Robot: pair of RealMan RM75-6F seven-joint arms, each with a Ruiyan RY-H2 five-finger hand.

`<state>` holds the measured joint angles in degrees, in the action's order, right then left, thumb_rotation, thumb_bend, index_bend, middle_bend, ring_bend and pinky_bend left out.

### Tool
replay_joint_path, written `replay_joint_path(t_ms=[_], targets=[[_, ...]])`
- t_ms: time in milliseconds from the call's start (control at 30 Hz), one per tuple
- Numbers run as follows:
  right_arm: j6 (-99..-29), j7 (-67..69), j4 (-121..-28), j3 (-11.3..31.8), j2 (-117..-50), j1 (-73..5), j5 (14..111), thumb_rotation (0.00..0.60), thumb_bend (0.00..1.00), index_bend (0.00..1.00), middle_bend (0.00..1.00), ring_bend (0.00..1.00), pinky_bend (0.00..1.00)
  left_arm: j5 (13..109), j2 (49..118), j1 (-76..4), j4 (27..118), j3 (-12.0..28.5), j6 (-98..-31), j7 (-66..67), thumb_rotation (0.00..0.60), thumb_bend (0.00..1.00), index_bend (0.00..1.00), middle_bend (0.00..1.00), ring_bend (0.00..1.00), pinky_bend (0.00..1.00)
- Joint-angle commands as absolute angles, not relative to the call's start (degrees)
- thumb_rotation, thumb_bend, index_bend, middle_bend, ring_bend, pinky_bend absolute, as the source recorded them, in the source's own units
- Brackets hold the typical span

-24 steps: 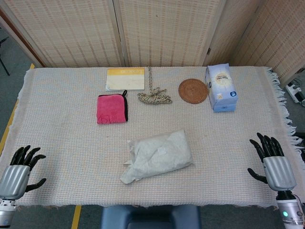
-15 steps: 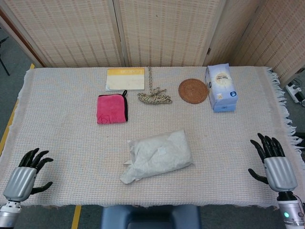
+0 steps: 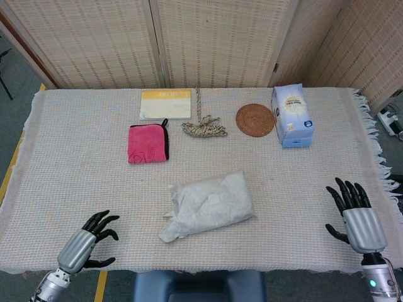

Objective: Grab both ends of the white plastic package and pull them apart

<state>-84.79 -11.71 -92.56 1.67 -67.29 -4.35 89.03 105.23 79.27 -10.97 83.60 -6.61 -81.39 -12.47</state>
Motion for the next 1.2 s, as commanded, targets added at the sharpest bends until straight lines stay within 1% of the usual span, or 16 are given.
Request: replay_joint_path(t_ms=[33,200,300,400,633,967,1200], targets=[[-84.2,-12.5,-92.3,1.7,-67.7,-4.6,88.6,0.6,0.12,0.12,0.0,0.0,0.0,105.1,88.3,-12.8,77.7,-5.4,-80.2,-14.9,0.6,0.18,0.51,0.17,0.02,0.11],[-83.4,-12.8,-92.0,1.9,-67.9,-4.9,87.9,0.6,0.12,0.12,0.0,0.0,0.0,104.3,96.4,-14.3,71.3,-3.7,-79.4,-12.1,0.6,0.19,0.51,0.17,0.01,0.09],[-82.8,-12.9,-91.8,1.9,-68.0,-5.1,87.5,0.6,0.12,0.12,0.0,0.0,0.0,103.7,99.6,-15.4,68.8,-2.7,-79.1,-11.6,0.6,0.2,0.51,0.15,0.0,0.08],[-82.3,-13.2,-91.7,2.1,-68.2,-5.4,87.0,0.6,0.12,0.12,0.0,0.0,0.0,103.4,102.0,-16.3,66.8,-2.1,-79.5,-12.0,0.6,0.23,0.5,0.12,0.0,0.07],[-81.4,-13.3,-91.5,2.5,-68.4,-5.8,85.7,0.6,0.12,0.12,0.0,0.0,0.0,101.7,105.7,-17.9,65.0,-1.5,-78.5,-12.1,0.6,0.24,0.49,0.08,0.0,0.06],[-81.4,-12.1,-92.0,2.6,-67.6,-5.8,85.4,0.6,0.12,0.12,0.0,0.0,0.0,100.5,110.4,-18.9,63.7,-2.2,-78.1,-9.4,0.592,0.24,0.49,0.08,0.0,0.05],[-81.7,-10.7,-92.4,2.3,-66.7,-5.6,85.9,0.6,0.12,0.11,0.0,0.0,0.0,98.8,113.4,-19.3,60.3,-1.6,-77.7,-7.2,0.59,0.24,0.49,0.08,0.0,0.05]])
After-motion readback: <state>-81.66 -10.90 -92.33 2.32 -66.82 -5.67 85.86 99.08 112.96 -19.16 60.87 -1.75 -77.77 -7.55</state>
